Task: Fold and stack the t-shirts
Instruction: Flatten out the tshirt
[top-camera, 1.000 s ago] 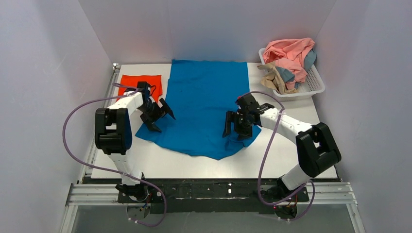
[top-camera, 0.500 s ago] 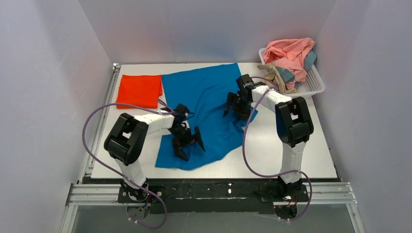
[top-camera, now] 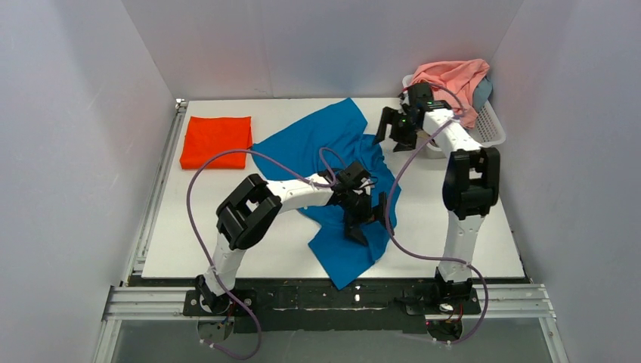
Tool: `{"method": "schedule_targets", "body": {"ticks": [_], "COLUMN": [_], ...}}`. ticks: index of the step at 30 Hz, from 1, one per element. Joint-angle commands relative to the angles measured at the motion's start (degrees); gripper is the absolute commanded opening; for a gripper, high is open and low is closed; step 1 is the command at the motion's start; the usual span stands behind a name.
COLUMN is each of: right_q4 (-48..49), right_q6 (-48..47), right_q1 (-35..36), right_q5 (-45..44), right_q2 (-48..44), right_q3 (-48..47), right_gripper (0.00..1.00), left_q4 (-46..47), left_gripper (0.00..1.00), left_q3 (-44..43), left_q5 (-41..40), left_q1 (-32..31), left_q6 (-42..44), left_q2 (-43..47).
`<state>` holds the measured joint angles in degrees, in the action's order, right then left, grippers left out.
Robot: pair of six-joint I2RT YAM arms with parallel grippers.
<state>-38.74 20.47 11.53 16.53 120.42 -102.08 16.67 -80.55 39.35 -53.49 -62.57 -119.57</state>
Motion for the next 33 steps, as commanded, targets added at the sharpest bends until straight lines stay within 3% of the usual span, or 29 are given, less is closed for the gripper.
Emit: {"method": "schedule_targets", "body": {"ticks": [1, 4, 7, 10, 13, 17, 24, 28, 33], "right_q4": [-3.84, -2.99, 0.32, 2.48, 3.55, 6.8, 8.82, 8.89, 7.61], "right_q6": [-3.9, -1.77, 1.1, 2.27, 4.85, 10.07, 14.53, 15.04, 12.69], "right_q1": [-2.78, -2.67, -1.26, 3.83, 12.96, 22.51, 25.12, 23.15, 16.78], "right_q5": [-4.97, -5.55, -5.44, -5.44, -5.38, -3.7, -5.6, -6.88, -6.97], "right_q2": [-11.21, -17.62, -24.94, -30.94, -33.86, -34.21, -30.6, -27.46, -21.53], "right_q3": [5.37, 15.18, 26.19, 35.1, 40.65, 45.63, 49.81, 49.58, 44.5], "right_gripper": [0.87, 0.87, 0.87, 0.87, 0.87, 0.86, 0.85, 0.85, 0.85], "left_q4": [-20.57, -31.54, -32.46, -31.56, -31.04, -32.5, -41.26, -41.94, -38.93], "left_gripper": [0.98, 0.98, 0.98, 0.98, 0.98, 0.98, 0.98, 0.98, 0.98], "left_q3": [-4.03, -0.12, 5.68, 6.89, 1.98, -12.61, -36.96, -35.78, -23.8], "left_q5": [-7.81, -18.04, -23.25, -24.95, -27.3, -25.23, -26.39, -25.19, -17.32], "left_q1": [1.19, 3.25, 9.87, 19.13, 26.28, 32.75, 38.31, 39.02, 38.47], "left_q6": [12.97, 21.94, 24.3, 25.33, 29.09, 31.68, 33.51, 32.34, 28.86], "left_q2": [8.74, 17.08, 25.37, 27.38, 22.35, 8.59, -14.36, -16.73, -13.8]}}
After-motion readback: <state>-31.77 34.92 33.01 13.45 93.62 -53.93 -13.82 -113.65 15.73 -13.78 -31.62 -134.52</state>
